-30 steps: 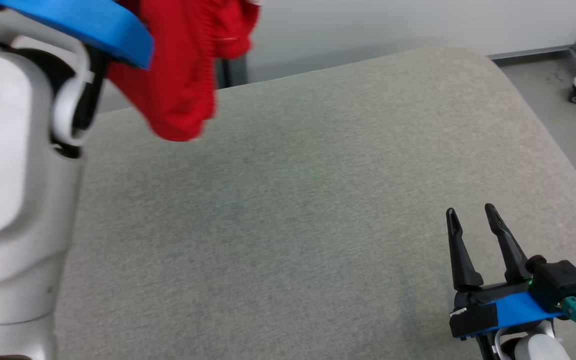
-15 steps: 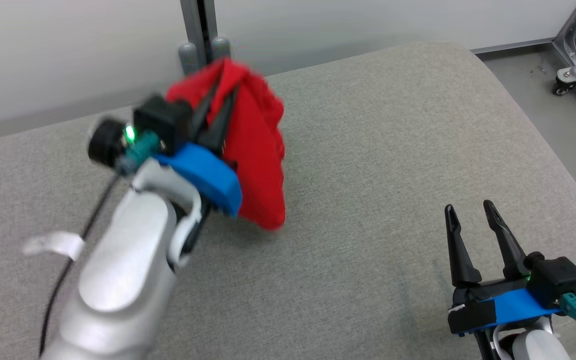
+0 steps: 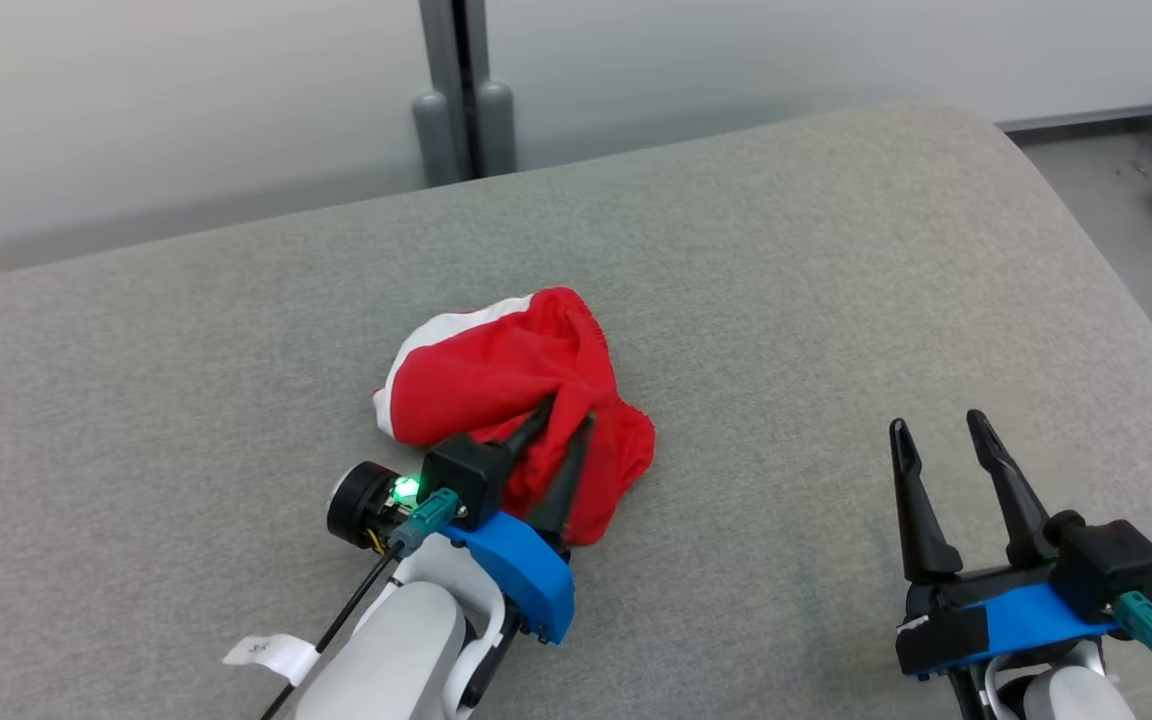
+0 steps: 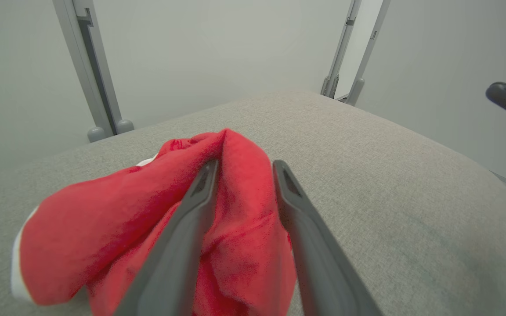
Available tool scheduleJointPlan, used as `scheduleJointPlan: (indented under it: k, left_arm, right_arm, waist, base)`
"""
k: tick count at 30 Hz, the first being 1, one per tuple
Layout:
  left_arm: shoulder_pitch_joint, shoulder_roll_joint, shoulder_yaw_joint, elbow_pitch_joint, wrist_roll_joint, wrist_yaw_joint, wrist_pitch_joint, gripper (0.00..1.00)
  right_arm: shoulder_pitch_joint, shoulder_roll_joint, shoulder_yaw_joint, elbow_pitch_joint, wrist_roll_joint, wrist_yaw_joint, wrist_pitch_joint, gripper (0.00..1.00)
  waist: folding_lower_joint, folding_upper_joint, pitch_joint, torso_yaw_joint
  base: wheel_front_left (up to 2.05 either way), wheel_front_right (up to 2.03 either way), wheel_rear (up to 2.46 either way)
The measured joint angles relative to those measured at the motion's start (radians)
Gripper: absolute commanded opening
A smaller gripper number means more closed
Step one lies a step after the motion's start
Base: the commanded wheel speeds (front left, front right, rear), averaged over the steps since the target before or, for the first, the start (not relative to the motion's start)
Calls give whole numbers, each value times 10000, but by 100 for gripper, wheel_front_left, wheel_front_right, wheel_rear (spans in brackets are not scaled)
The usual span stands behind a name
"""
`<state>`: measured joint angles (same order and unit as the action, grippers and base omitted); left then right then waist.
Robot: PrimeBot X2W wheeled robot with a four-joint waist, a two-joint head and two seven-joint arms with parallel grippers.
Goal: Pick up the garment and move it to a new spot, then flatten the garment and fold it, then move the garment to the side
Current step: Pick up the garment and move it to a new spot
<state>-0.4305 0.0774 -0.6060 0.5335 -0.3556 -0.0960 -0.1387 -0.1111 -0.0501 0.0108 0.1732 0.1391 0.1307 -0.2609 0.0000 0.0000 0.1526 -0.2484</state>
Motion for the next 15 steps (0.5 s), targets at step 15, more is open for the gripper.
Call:
scheduleJointPlan:
  k: [15]
  left_arm:
    - [543,690,1392,-1164,-40,1210,-1216,100]
  right_arm:
    - [370,2,-90,157,-155,0,46,100]
  waist:
    - [0,0,-936,1322]
  base:
    - [0,0,0]
